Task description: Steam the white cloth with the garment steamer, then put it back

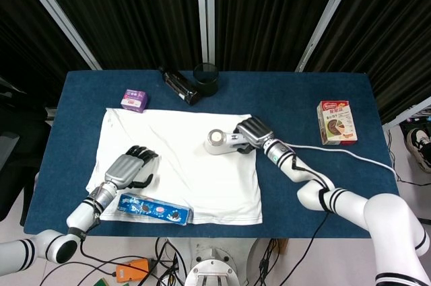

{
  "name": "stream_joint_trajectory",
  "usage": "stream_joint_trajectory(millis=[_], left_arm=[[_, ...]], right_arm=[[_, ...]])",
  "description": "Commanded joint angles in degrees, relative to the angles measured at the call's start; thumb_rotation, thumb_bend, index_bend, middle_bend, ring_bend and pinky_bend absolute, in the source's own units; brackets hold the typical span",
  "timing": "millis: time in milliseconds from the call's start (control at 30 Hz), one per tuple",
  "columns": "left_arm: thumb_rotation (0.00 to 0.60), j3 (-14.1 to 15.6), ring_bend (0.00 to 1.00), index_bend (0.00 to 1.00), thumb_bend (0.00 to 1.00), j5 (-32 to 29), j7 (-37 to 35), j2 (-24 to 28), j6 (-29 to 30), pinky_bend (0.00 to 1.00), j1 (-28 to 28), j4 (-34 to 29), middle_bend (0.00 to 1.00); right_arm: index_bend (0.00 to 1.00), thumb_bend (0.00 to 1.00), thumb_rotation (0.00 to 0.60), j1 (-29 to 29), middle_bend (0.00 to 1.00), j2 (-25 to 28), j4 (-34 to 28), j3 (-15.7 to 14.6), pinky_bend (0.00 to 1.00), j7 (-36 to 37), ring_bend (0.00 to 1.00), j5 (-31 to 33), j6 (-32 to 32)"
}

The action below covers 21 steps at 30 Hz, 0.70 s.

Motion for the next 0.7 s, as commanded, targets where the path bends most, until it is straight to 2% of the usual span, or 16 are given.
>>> stream_joint_trajectory(millis=[33,200,400,500,700], left_arm=[[0.292,0.0,0.03,0.13,0.42,0.1,-0.1,0.0,0.1,0.00,0.0,0.1,0.11],[0.290,0.0,0.03,0.13,0.42,0.3,-0.4,-0.1,0.1,0.00,-0.2,0.3,0.11],[0.293,-0.2,0.03,0.13,0.42,0.6,-0.5,-0.1,0.2,0.00,-0.4,0.3,0.11],[0.293,-0.2,0.03,0.13,0.42,0.5,-0.4,0.0,0.2,0.00,-0.6,0.2,0.11],[0.292,-0.3,0.03,0.13,0.42,0.1,-0.1,0.1,0.2,0.00,-0.7,-0.1,0.11]], right_arm=[[1.00,0.58,0.600,-1.0,0.87,0.9,1.1,0.0,0.81,-0.4,0.91,1.1,0.0],[1.00,0.58,0.600,-2.9,0.87,3.4,0.8,0.9,0.81,0.2,0.91,2.4,1.5],[1.00,0.58,0.600,-3.9,0.87,7.1,-7.6,1.2,0.81,3.1,0.91,-1.7,6.9],[1.00,0.58,0.600,-3.8,0.87,7.5,-11.2,0.0,0.81,3.4,0.91,-4.7,8.4],[1.00,0.58,0.600,-3.8,0.87,6.2,-15.8,-4.3,0.81,4.3,0.91,-11.2,10.8]])
